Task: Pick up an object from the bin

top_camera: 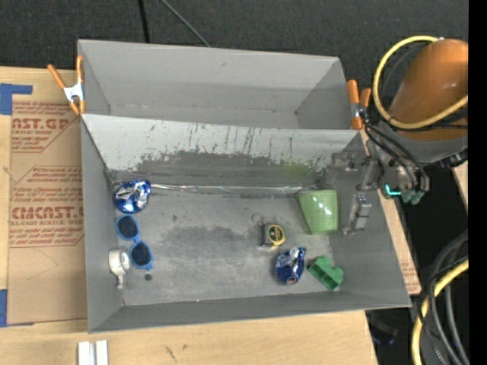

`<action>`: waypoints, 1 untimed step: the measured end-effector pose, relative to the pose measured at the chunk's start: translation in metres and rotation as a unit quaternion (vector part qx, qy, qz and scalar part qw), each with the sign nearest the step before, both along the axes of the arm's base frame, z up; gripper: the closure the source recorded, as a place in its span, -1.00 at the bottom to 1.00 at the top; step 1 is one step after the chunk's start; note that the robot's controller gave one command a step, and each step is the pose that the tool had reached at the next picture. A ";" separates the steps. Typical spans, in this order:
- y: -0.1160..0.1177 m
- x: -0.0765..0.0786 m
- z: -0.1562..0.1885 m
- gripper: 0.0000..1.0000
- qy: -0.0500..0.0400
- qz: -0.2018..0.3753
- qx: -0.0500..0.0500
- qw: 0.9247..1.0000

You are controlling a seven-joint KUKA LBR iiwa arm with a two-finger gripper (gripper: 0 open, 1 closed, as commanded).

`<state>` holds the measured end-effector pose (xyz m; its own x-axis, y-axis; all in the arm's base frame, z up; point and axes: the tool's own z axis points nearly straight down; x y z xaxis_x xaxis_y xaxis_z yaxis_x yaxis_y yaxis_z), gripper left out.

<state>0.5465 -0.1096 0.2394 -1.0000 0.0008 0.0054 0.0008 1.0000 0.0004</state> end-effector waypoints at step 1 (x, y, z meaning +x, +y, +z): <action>0.020 0.015 -0.121 -1.00 0.000 0.006 0.001 1.000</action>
Offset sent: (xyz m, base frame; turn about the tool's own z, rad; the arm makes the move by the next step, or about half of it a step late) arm 0.0162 0.0189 -0.1158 -0.0111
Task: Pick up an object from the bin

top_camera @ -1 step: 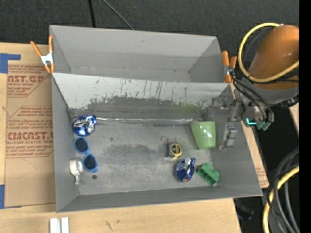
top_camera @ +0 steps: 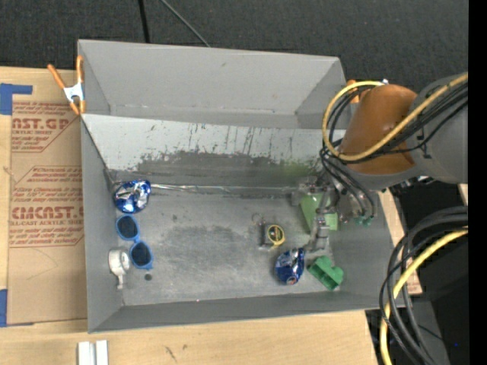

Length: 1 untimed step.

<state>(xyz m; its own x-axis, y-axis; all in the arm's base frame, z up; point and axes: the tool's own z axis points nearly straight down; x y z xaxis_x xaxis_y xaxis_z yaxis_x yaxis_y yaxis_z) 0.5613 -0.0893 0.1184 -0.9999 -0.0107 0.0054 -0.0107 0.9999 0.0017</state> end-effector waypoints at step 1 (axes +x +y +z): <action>-0.021 -0.064 -0.031 -1.00 0.000 0.078 0.000 0.997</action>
Offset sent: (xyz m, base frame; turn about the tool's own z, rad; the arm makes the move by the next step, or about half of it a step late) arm -0.0626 -0.0207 -0.0294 -0.1583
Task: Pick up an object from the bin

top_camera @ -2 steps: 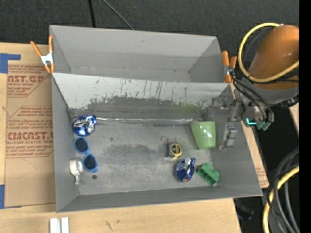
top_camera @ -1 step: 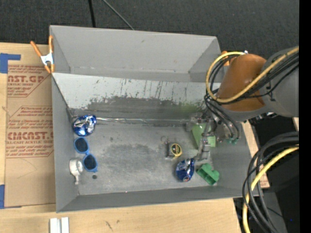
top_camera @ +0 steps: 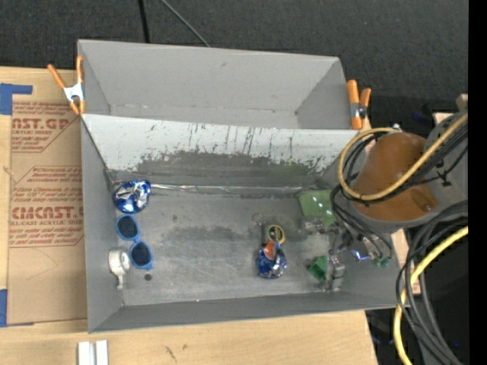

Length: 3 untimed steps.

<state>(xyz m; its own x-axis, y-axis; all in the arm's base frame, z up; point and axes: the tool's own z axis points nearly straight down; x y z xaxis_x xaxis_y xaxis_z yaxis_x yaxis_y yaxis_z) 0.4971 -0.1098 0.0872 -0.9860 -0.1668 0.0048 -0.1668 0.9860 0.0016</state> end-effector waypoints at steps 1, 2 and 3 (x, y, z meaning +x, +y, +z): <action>0.117 0.019 0.000 -1.00 -0.004 0.057 0.002 0.998; 0.071 0.010 -0.018 -1.00 -0.002 0.062 0.000 0.998; 0.073 0.011 -0.018 1.00 -0.003 0.063 0.000 0.998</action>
Offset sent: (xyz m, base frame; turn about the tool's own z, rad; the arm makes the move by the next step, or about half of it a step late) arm 0.0184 0.1114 0.0004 -0.1052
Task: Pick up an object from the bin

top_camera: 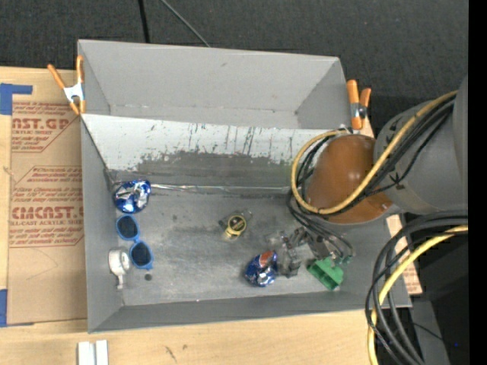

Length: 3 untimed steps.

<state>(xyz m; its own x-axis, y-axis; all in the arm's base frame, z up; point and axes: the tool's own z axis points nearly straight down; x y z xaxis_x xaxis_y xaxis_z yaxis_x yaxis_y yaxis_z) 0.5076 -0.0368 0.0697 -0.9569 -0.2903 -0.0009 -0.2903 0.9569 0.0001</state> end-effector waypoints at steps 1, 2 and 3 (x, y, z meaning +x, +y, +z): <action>0.078 0.039 0.033 1.00 -0.003 -0.010 0.002 1.000; 0.073 0.037 0.031 -1.00 0.000 -0.013 0.000 1.000; 0.080 -0.016 0.002 -1.00 -0.005 0.026 0.000 1.000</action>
Offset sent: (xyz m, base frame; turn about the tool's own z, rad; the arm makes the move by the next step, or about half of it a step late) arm 0.0371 0.0721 0.0312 0.0269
